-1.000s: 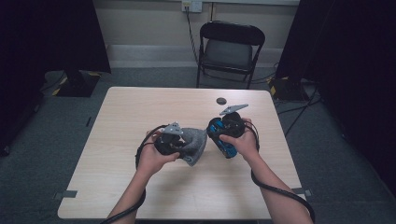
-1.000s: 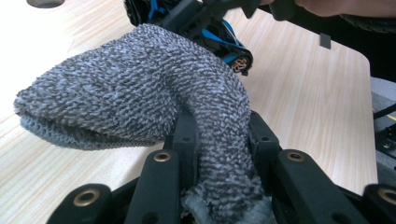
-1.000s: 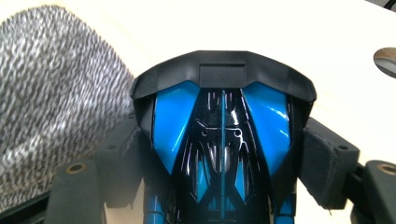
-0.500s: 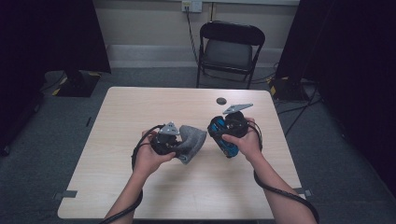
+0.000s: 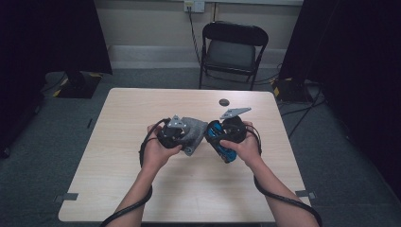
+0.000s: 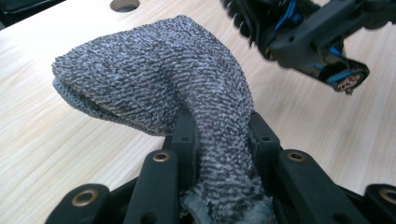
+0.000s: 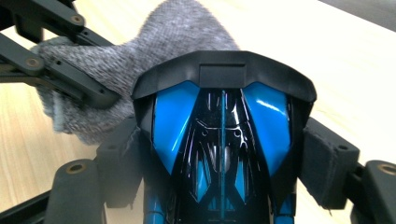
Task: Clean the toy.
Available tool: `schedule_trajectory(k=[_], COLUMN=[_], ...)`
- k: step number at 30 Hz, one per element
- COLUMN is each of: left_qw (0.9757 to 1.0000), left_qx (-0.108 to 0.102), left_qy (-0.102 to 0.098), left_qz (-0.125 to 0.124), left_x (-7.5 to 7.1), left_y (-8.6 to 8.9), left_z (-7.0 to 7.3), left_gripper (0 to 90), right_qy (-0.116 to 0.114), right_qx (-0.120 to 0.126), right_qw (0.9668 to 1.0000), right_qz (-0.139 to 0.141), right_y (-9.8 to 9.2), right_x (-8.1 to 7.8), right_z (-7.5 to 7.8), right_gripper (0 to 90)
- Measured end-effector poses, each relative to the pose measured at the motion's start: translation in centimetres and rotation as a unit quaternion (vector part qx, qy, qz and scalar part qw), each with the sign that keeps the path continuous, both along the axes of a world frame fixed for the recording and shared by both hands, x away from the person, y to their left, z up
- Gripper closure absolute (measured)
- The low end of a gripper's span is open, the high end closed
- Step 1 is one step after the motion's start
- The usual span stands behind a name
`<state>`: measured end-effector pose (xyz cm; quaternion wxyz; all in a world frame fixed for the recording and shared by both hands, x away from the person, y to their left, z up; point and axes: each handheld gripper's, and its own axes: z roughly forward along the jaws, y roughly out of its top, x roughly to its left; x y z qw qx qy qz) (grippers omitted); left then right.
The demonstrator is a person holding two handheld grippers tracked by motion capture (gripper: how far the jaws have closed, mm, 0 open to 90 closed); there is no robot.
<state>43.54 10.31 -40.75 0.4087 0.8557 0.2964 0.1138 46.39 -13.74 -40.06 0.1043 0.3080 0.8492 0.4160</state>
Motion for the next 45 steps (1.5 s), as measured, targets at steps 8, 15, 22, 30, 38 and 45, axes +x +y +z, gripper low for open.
schedule_trajectory(k=[8,15,22,30,38,45], left_qw=[0.9998,0.9995,0.9993,0.9992,0.9980,0.9974], left_qx=[-0.015,-0.021,-0.024,-0.017,-0.017,-0.020], left_qy=[0.001,0.010,0.012,0.014,0.028,0.027], left_qz=[-0.016,-0.023,-0.027,-0.033,-0.053,-0.063], left_x=[0.0,-0.2,-0.3,-0.6,-1.0,-1.3], left_y=[-1.1,-1.3,-1.5,-1.7,-2.2,-3.2], left_z=[-0.3,-0.6,-0.7,-0.9,-1.4,-1.7], left_gripper=[70.0,70.0,70.1,69.9,69.9,69.8], right_qy=[0.000,0.000,0.003,-0.001,-0.003,-0.006], right_qx=[-0.001,0.007,0.022,0.017,0.022,0.021], right_qw=[1.0000,1.0000,0.9997,0.9999,0.9998,0.9997], right_qz=[0.002,0.000,-0.005,0.000,-0.004,-0.009], right_y=[0.5,0.6,0.8,1.5,1.9,2.0], right_x=[-0.1,0.0,0.2,0.3,0.5,0.8], right_z=[-0.4,-0.2,0.1,0.6,1.0,1.7], right_gripper=[25.8,25.8,25.8,25.8,25.8,25.8])
